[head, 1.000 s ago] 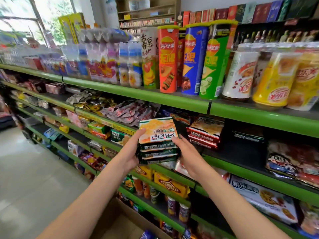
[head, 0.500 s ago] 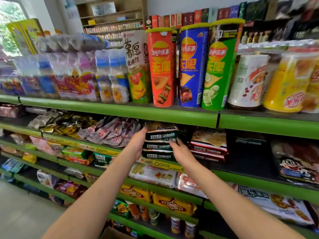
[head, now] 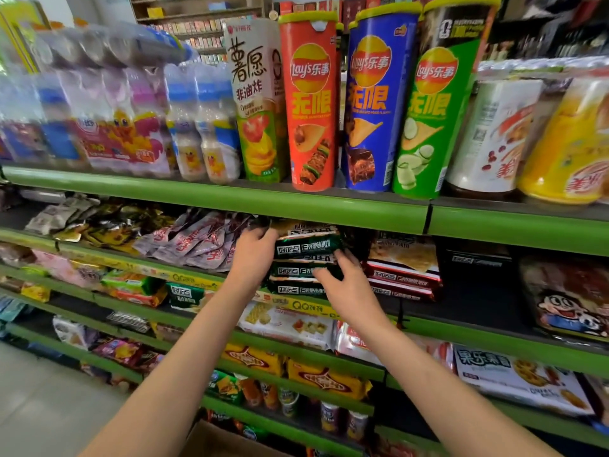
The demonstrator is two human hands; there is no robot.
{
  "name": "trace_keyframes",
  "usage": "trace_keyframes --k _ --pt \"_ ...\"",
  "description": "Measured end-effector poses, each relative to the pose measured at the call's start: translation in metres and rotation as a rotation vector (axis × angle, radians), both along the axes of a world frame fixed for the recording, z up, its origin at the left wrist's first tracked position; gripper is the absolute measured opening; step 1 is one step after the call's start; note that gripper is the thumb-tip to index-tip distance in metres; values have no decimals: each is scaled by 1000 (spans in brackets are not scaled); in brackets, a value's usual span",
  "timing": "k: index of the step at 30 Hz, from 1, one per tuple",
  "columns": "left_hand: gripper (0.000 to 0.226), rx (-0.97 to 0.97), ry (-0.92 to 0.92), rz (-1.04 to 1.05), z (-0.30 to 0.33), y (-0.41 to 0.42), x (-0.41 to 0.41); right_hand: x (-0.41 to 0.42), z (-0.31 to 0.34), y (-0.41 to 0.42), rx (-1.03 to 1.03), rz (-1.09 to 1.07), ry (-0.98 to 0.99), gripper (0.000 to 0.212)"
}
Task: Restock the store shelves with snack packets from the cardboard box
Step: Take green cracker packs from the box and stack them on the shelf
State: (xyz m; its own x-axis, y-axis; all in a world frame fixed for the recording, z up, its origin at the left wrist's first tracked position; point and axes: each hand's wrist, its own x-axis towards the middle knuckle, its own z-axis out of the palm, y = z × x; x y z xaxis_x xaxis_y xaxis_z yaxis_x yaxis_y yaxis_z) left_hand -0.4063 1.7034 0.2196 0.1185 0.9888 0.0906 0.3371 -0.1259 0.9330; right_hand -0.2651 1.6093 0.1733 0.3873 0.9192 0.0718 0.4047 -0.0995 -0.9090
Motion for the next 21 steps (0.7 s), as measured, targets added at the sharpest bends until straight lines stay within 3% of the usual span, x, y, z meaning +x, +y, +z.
trace_keyframes --k 3,6,9,13,15,17,21 --pt "35 80 17 -13 0 -18 -6 -5 -2 -18 63 -21 40 68" --pt "48 59 14 -45 -4 -43 -6 -5 3 -34 145 -61 366 49" --pt "23 111 60 -73 -12 -68 7 -1 7 -34 166 -74 707 41" --pt "25 161 257 -100 -28 -103 33 8 8 -37 166 -122 865 35" --pt "18 165 258 -125 -28 -118 39 27 6 -46 109 -82 939 35" --pt "33 179 167 -143 -25 -125 42 53 4 -61 20 21 971 31" --pt "21 144 102 -33 -20 -133 54 115 -3 -96 -127 219 714 46"
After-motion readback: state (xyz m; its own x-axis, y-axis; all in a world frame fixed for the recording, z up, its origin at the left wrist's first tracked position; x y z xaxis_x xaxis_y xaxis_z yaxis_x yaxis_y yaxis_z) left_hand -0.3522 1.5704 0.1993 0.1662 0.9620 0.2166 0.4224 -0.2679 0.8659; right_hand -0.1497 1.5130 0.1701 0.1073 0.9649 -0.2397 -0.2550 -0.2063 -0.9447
